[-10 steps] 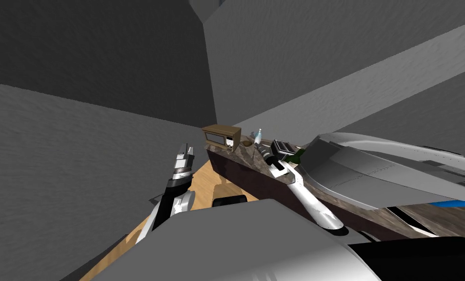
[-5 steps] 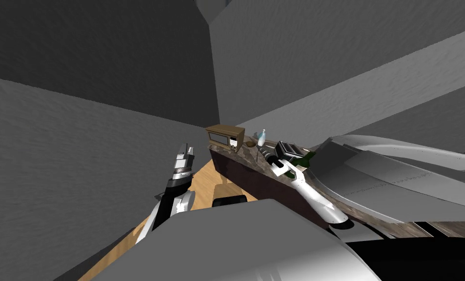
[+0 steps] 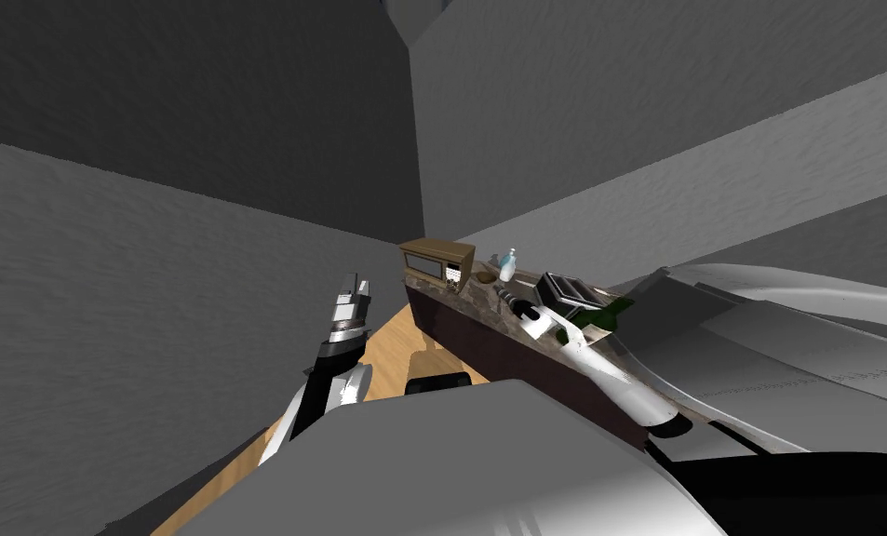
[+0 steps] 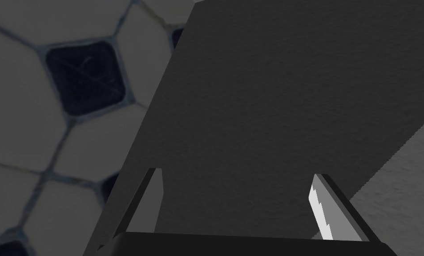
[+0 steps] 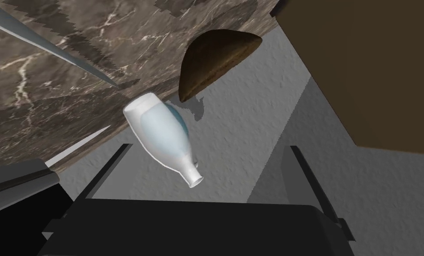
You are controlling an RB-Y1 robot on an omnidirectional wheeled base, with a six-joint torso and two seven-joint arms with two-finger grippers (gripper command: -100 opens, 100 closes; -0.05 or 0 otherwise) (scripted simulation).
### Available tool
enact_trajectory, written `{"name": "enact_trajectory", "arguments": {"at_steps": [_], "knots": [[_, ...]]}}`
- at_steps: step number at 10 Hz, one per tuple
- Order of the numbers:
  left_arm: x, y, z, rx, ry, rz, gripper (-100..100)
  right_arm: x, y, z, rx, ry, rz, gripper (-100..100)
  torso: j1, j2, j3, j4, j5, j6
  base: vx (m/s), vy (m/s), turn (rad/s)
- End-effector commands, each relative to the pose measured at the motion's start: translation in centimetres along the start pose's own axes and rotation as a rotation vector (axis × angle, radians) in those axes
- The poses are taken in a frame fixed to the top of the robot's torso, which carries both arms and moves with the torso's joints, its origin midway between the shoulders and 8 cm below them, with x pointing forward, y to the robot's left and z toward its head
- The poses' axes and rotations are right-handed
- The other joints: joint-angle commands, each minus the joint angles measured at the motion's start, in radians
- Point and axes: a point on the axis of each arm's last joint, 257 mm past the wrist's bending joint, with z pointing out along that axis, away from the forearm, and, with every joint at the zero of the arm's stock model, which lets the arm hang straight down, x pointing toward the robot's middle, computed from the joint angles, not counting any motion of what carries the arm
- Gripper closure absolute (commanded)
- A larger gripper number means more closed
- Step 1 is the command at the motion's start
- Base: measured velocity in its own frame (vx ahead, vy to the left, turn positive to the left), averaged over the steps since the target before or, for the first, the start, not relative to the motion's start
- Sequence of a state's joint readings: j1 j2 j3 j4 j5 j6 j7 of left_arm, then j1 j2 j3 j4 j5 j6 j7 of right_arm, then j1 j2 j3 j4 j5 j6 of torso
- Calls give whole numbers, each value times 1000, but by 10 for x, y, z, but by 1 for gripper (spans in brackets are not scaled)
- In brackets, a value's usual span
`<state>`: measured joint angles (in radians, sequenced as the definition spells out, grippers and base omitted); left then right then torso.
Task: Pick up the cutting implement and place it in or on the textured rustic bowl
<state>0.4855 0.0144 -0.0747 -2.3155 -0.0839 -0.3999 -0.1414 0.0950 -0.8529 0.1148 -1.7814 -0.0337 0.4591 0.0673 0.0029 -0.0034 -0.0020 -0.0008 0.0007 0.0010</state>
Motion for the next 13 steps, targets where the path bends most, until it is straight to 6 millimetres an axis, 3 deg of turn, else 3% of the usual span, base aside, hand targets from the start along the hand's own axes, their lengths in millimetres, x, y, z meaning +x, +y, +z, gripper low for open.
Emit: {"name": "enact_trajectory", "arguments": {"at_steps": [1,2,6,11,13], "knots": [[0,0,0,0,0,0,0,3,-35,2,90,29,-45,-100,0,0,0,0,0,0,79,67,58],[0,0,0,0,0,0,0,3,-35,2,90,29,-45,-100,1,-1,0,0,0,0,59,41,19],[0,0,0,0,0,0,0,14,-114,-9,288,97,-152,-100,0,-1,0,0,0,0,72,49,47],[0,0,0,0,0,0,0,7,-195,-36,495,152,-280,-100,-2,1,0,0,0,0,68,43,39],[0,0,0,0,0,0,0,3,-206,-42,525,158,-300,-100,-1,1,0,0,0,0,52,29,17]]}}
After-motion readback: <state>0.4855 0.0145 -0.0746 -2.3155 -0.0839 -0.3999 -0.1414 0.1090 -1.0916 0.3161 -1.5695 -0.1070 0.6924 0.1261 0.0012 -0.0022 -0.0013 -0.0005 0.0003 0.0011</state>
